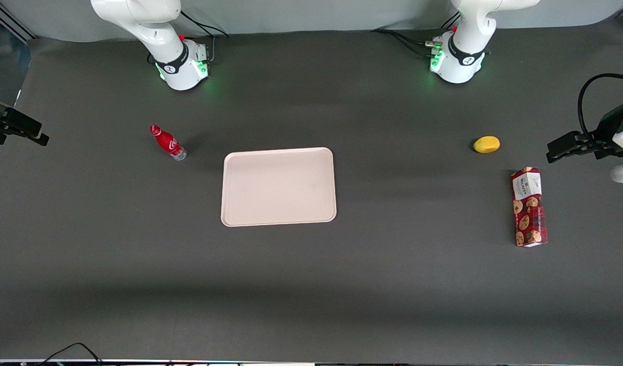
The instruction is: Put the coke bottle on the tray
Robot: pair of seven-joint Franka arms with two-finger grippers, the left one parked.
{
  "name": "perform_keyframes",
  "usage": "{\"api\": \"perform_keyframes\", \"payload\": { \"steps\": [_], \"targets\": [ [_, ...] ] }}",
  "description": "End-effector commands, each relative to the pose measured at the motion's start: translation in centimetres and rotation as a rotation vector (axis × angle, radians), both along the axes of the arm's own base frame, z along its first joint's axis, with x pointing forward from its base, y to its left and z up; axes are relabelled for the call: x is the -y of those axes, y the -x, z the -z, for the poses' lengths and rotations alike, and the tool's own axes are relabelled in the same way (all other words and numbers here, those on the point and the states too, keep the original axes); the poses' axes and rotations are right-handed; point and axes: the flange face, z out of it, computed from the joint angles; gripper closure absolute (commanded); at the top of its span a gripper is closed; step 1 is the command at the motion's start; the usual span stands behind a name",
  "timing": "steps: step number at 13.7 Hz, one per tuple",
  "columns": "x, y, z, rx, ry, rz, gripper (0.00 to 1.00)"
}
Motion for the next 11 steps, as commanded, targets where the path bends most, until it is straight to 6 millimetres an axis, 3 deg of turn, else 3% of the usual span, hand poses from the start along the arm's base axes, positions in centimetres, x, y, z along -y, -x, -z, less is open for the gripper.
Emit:
{"api": "perform_keyframes", "payload": {
  "steps": [1, 11],
  "targets": [
    [-0.09, 0.47, -0.31, -0.003, 0.011, -0.009, 0.0],
    [0.14, 0.83, -0.22, -0.024, 0.015, -0.021, 0.0]
  ]
}}
